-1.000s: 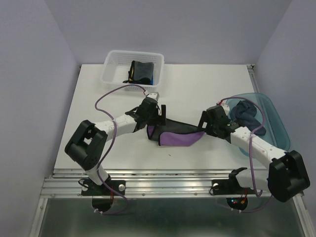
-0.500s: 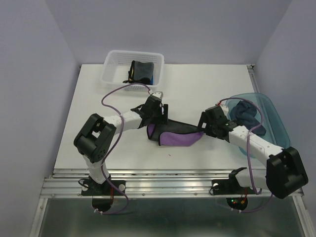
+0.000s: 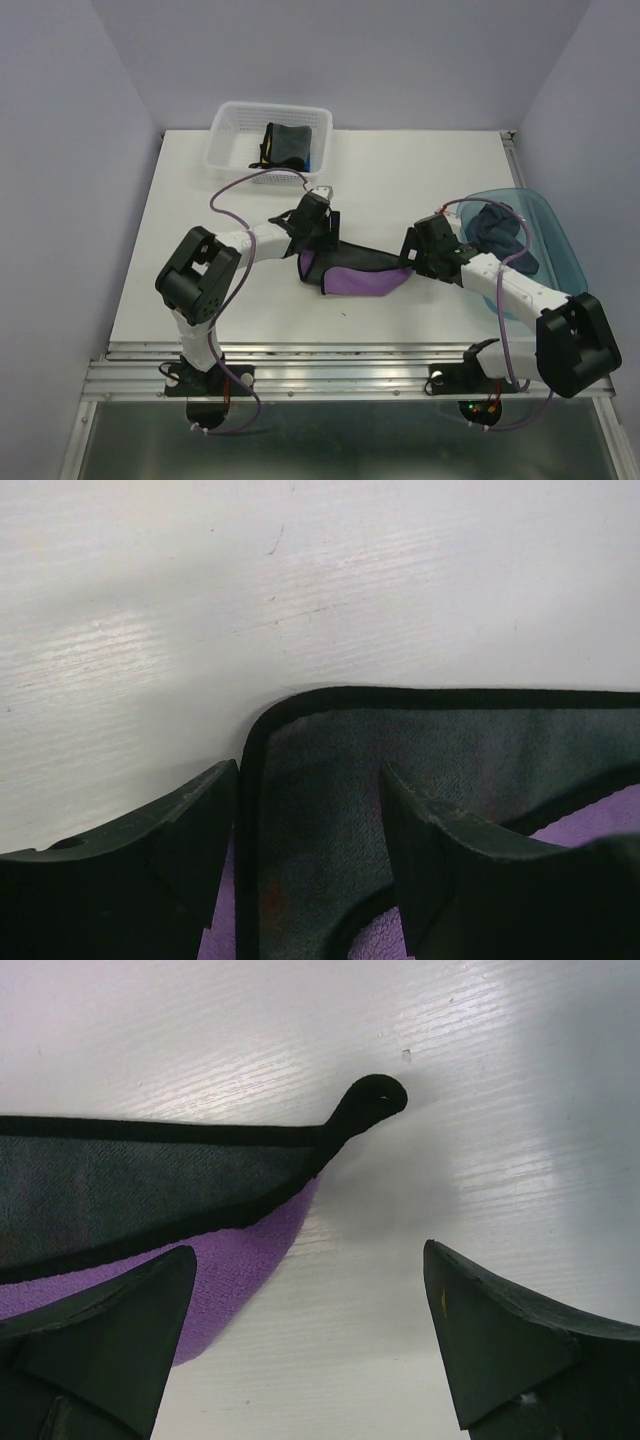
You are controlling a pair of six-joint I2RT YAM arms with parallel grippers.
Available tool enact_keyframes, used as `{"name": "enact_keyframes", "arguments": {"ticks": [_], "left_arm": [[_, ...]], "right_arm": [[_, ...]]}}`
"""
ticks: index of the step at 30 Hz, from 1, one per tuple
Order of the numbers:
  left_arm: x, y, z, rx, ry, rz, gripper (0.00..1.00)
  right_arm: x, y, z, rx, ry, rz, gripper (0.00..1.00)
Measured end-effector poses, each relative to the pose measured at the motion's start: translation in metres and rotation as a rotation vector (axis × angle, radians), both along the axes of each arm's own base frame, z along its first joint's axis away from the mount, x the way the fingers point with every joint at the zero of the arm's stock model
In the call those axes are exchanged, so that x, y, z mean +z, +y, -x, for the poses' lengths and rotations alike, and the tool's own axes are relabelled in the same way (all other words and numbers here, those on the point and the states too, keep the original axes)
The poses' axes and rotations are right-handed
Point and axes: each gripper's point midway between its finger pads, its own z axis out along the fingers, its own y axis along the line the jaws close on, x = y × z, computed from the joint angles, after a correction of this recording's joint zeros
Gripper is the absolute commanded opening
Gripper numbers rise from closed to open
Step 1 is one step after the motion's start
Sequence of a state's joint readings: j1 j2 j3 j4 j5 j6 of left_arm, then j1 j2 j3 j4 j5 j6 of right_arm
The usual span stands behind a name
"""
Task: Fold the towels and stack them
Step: Flatten out the crumpled towel
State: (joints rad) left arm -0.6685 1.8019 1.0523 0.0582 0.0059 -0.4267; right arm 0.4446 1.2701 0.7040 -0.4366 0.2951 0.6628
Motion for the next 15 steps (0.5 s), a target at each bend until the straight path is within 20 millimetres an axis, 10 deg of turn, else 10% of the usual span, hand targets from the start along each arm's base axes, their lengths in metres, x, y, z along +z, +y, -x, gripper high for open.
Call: {"name": "enact_keyframes", "arguments": {"ticks": [10,15], "left_arm": [[0.000,-0.001,-0.010,0.019,-0.012,-0.024,0.68],[-0.008,-0.004,-0.006,0.006,0.003,-0.037,0.47]], "right_arm": [[0.000,0.001,0.000,0.002,0.000,-0.003,1.00],[0.000,0.001,0.000,0.004,0.000,-0.007,1.00]]}}
